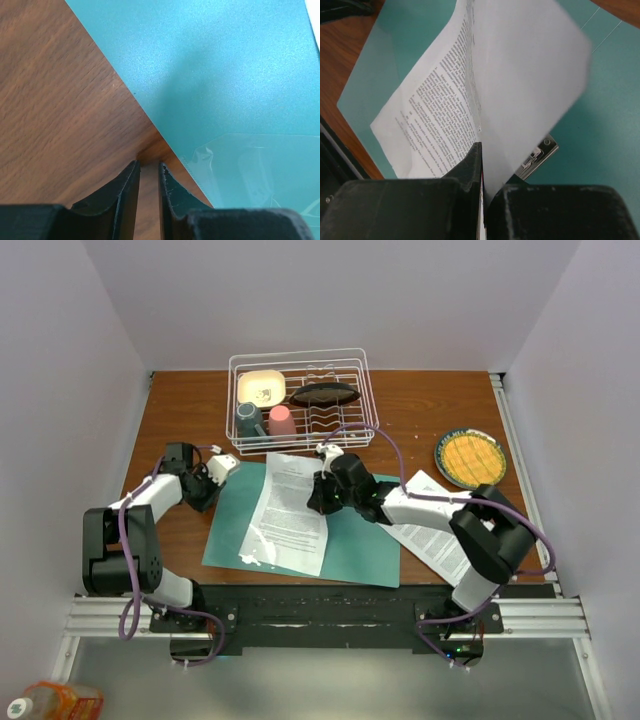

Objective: Put the files into the folder

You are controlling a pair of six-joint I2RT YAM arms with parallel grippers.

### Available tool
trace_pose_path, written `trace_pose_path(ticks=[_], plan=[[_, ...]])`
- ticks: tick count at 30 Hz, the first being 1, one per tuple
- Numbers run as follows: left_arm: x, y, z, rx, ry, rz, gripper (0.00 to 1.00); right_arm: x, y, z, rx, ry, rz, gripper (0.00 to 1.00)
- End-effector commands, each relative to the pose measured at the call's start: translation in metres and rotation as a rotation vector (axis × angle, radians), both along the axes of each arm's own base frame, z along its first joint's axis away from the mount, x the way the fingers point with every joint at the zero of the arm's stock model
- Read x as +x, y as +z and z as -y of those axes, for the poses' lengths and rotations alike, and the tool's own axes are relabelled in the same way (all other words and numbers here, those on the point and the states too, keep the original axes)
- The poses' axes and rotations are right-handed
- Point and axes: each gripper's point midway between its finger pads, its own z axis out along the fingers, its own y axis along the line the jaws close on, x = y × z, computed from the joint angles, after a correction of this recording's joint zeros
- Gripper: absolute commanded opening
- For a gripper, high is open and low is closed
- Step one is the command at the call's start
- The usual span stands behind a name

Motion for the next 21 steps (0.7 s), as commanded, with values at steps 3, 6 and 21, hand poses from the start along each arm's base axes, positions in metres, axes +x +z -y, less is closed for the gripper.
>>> trace_pose_path(ticks=[3, 6, 21], plan=[[-0.048, -0.014, 0.031, -0.111, -0.355, -0.113, 0.25, 0.011, -0.005, -0.018, 0.031, 0.013, 0.001, 0.00], [-0.048, -0.011, 0.033, -0.120, -0.362, -0.110, 0.25, 0.012, -0.015, -0.021, 0.028, 0.010, -0.014, 0.00], [-0.056, -0.016, 0.034, -0.131, -0.378, -0.133, 0.24, 0.030, -0.013, -0.048, 0.065, 0.013, -0.033, 0.00]])
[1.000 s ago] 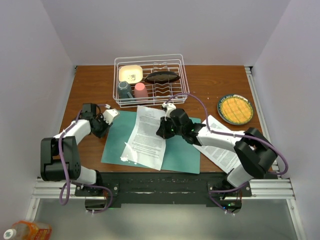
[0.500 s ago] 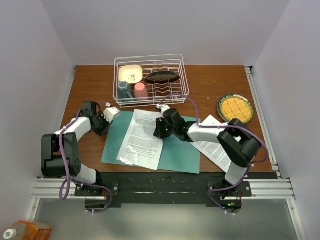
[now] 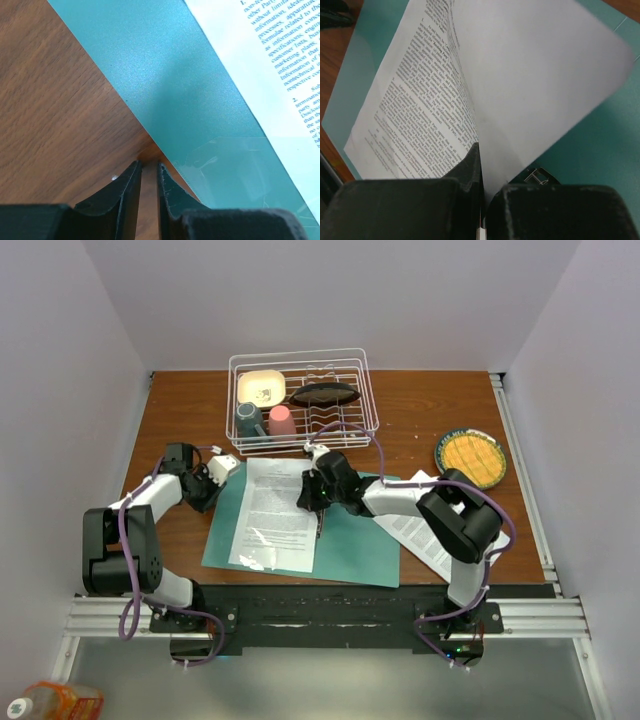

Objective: Put the files into the folder

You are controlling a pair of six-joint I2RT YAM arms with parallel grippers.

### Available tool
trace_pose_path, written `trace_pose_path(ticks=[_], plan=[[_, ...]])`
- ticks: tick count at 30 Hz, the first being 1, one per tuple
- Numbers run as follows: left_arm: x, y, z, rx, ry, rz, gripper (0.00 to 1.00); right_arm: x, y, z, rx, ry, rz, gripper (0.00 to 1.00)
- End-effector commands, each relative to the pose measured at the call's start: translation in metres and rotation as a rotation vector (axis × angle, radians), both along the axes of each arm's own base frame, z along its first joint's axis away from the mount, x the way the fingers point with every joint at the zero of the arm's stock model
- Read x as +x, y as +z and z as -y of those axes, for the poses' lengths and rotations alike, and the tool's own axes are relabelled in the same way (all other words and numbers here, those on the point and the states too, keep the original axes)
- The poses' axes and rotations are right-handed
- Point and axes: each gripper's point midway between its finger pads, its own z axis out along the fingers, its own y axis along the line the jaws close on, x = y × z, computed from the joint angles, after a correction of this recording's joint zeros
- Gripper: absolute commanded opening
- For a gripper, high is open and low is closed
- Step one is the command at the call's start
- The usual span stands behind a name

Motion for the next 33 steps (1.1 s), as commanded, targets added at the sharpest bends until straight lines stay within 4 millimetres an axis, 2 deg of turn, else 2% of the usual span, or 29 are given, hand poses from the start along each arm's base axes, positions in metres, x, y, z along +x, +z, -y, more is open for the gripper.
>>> trace_pose_path(ticks=[1, 13, 33], plan=[[-0.054, -0.016, 0.029, -0.105, -0.365, -0.121, 0.24, 0.012, 0.030, -0.022, 0.084, 0.006, 0.037, 0.00], [-0.061, -0.014, 0.032, -0.120, -0.375, -0.133, 0.23, 0.011, 0.019, -0.046, 0.140, 0.008, -0.025, 0.00], [-0.060, -0.010, 0.033, -0.131, -0.369, -0.140, 0.22, 0.004, 0.005, -0.065, 0.150, 0.012, -0.061, 0.00]])
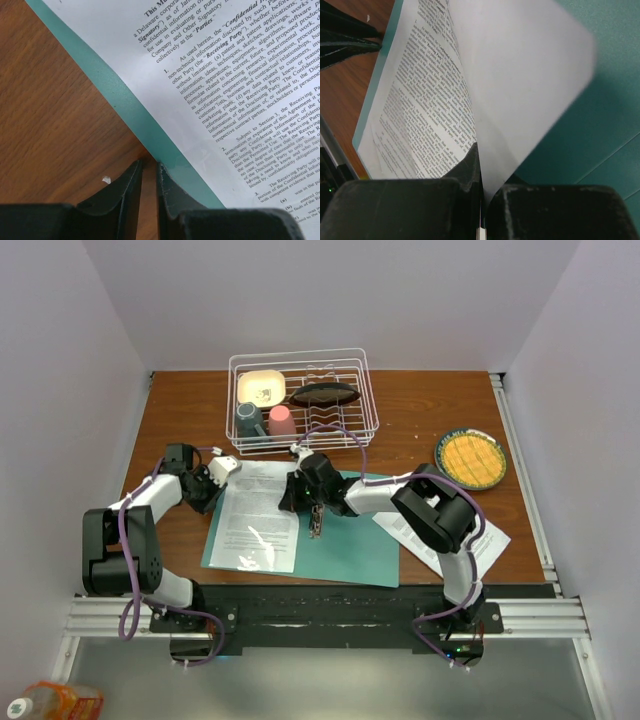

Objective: Put the files into the folder

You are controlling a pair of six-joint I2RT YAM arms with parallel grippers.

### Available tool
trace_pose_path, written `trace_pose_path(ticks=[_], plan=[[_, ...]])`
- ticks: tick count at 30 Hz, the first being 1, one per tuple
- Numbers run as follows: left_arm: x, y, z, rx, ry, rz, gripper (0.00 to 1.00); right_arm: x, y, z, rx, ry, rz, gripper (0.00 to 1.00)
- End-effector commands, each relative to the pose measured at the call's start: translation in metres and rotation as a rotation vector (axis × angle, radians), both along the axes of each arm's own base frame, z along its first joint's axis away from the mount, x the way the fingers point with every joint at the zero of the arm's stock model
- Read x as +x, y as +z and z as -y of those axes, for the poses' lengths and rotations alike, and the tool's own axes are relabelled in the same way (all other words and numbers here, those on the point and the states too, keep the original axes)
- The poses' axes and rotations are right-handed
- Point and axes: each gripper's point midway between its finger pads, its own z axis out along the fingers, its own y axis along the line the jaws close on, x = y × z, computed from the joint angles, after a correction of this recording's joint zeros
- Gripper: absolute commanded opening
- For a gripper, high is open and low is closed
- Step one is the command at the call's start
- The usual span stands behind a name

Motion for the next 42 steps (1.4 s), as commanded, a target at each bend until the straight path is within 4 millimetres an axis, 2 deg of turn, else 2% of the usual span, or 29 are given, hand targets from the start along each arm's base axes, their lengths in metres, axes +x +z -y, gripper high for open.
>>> trace_pose_path(ticks=[1, 11, 15, 19, 29, 30, 31, 32, 33, 34, 36, 39, 42], plan=[[-0.055, -0.010, 0.027, -0.105, -0.354, -0.120, 0.22, 0.004, 0.015, -0.014, 0.043, 0.002, 0.024, 0.00], [-0.060, -0.011, 0.029, -0.120, -0.355, -0.141, 0.22, 0.002, 0.009, -0.011, 0.074, -0.071, -0.026, 0.00], [-0.059, -0.010, 0.029, -0.117, -0.361, -0.134, 0.21, -0.007, 0.001, -0.020, 0.060, -0.087, -0.049, 0.00], [-0.058, -0.008, 0.030, -0.120, -0.362, -0.126, 0.21, -0.012, -0.009, -0.019, 0.016, -0.110, -0.070, 0.00], [-0.057, -0.009, 0.028, -0.111, -0.353, -0.124, 0.20, -0.016, -0.024, 0.003, -0.147, -0.136, -0.065, 0.01], [-0.056, -0.008, 0.028, -0.109, -0.351, -0.121, 0.20, -0.013, -0.019, 0.002, -0.157, -0.130, -0.049, 0.07], [-0.056, -0.008, 0.027, -0.108, -0.348, -0.122, 0.20, -0.015, -0.022, 0.008, -0.204, -0.106, -0.042, 0.19], [-0.056, -0.007, 0.028, -0.108, -0.349, -0.122, 0.20, -0.015, -0.020, 0.009, -0.219, -0.092, -0.033, 0.24], [-0.054, -0.006, 0.027, -0.107, -0.345, -0.115, 0.20, -0.006, -0.010, 0.006, -0.220, -0.099, 0.008, 0.27], [-0.054, -0.006, 0.028, -0.109, -0.342, -0.117, 0.20, -0.007, -0.012, 0.014, -0.274, -0.076, 0.020, 0.30], [-0.053, -0.005, 0.029, -0.113, -0.339, -0.116, 0.20, 0.002, 0.006, 0.012, -0.270, -0.072, 0.063, 0.34], [-0.053, -0.004, 0.029, -0.115, -0.332, -0.119, 0.20, 0.006, 0.021, 0.015, -0.283, -0.061, 0.094, 0.39], [-0.055, -0.005, 0.028, -0.112, -0.326, -0.122, 0.20, 0.002, 0.024, 0.023, -0.301, -0.058, 0.098, 0.40]])
